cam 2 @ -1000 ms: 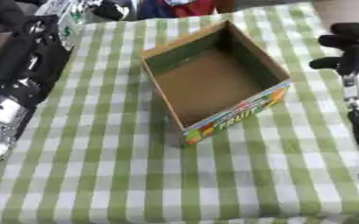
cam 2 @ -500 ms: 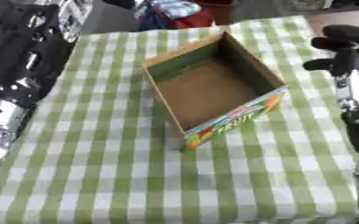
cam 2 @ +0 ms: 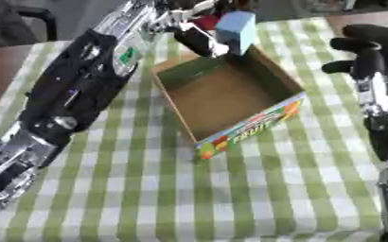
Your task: Pick up objects on the table and place them in the box.
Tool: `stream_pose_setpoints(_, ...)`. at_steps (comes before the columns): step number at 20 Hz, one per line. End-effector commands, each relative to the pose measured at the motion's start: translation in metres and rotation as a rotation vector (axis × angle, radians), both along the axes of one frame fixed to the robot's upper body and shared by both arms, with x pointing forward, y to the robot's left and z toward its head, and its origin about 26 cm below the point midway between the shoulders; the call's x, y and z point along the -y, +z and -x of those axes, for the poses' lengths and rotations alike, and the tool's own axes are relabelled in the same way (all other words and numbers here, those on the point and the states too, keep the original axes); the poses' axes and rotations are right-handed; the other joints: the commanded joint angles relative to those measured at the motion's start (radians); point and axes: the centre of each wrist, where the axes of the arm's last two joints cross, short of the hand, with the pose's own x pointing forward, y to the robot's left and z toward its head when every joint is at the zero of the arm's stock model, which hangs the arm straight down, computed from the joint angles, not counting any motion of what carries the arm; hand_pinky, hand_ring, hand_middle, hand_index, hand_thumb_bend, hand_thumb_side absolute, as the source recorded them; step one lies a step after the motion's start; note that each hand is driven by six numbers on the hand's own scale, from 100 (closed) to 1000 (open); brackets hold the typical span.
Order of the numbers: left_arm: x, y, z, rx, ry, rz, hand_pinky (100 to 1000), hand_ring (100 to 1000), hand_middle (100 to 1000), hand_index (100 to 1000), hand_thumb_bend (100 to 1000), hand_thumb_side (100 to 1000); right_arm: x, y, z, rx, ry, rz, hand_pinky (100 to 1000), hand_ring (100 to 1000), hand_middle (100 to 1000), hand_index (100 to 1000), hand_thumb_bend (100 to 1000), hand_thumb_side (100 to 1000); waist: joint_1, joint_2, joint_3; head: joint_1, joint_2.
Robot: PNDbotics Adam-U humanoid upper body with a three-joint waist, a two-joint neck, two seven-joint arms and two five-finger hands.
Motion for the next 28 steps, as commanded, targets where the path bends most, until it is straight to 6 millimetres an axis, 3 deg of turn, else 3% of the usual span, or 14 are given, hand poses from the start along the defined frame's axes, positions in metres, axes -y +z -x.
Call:
stream_pose_setpoints(1,0.003,-0.002,-0.001,-0.003,-0.042,-0.044,670,551,527,643,312,531,0.001,0.007,0.001,0.025,0.006,0.005,626,769,730,736,100,337,-0.007,-0.018,-0.001,-0.004,0.002)
stream_pose_setpoints(5,0.001,-0.02,-0.009,-0.031,-0.039,-0.086,673,559,536,651,319,529,0.001,0.007,0.001,0.026,0.006,0.004,626,770,730,736,100,337,-0.006,-0.017,-0.002,-0.007,0.0)
stream_pose_setpoints(6,0.002,-0.027,-0.01,-0.047,-0.039,-0.101,695,617,599,702,343,529,0.001,0.007,0.001,0.027,0.006,0.004,627,770,730,736,100,337,-0.005,-0.016,-0.002,-0.009,0.0)
stream_pose_setpoints(9,0.001,-0.05,-0.012,-0.099,-0.036,-0.135,714,679,670,750,399,540,0.001,0.008,0.001,0.029,0.004,0.003,627,770,730,736,100,337,-0.005,-0.015,0.0,-0.012,0.001)
stream_pose_setpoints(11,-0.001,-0.057,-0.013,-0.115,-0.033,-0.145,759,751,764,810,494,562,0.002,0.008,0.0,0.029,0.001,0.003,627,770,730,736,100,337,-0.006,-0.015,0.003,-0.014,0.002)
stream_pose_setpoints(12,-0.003,-0.058,-0.013,-0.113,-0.03,-0.147,780,776,798,839,575,585,0.002,0.008,0.0,0.029,0.0,0.002,627,770,730,736,100,337,-0.007,-0.016,0.005,-0.015,0.003)
stream_pose_setpoints(17,-0.02,-0.038,-0.009,-0.024,-0.015,-0.113,815,823,853,872,717,644,0.003,0.007,0.0,0.026,-0.007,0.004,627,770,730,736,100,343,-0.01,-0.021,0.021,-0.023,0.005)
stream_pose_setpoints(19,-0.031,-0.021,-0.006,0.036,-0.007,-0.057,814,818,848,870,704,657,0.004,0.006,0.0,0.023,-0.012,0.004,627,770,730,736,100,344,-0.012,-0.024,0.03,-0.026,0.005)
stream_pose_setpoints(21,-0.044,-0.002,-0.001,0.101,0.009,0.025,797,786,813,848,553,718,0.005,0.005,0.0,0.021,-0.017,0.004,627,770,730,736,100,345,-0.015,-0.028,0.043,-0.031,0.005)
stream_pose_setpoints(23,-0.056,0.014,0.004,0.157,0.031,0.13,775,748,770,823,503,711,0.006,0.004,0.0,0.016,-0.025,0.002,627,770,730,736,100,346,-0.02,-0.031,0.058,-0.038,0.005)
stream_pose_setpoints(24,-0.063,0.02,0.008,0.185,0.042,0.189,762,728,747,813,426,713,0.007,0.003,0.0,0.014,-0.03,0.0,627,770,730,736,100,346,-0.023,-0.033,0.065,-0.041,0.005)
stream_pose_setpoints(28,-0.09,0.04,0.024,0.288,0.1,0.413,750,711,728,802,285,702,0.01,0.001,0.0,0.007,-0.047,-0.005,627,769,729,736,100,346,-0.031,-0.039,0.096,-0.051,0.005)
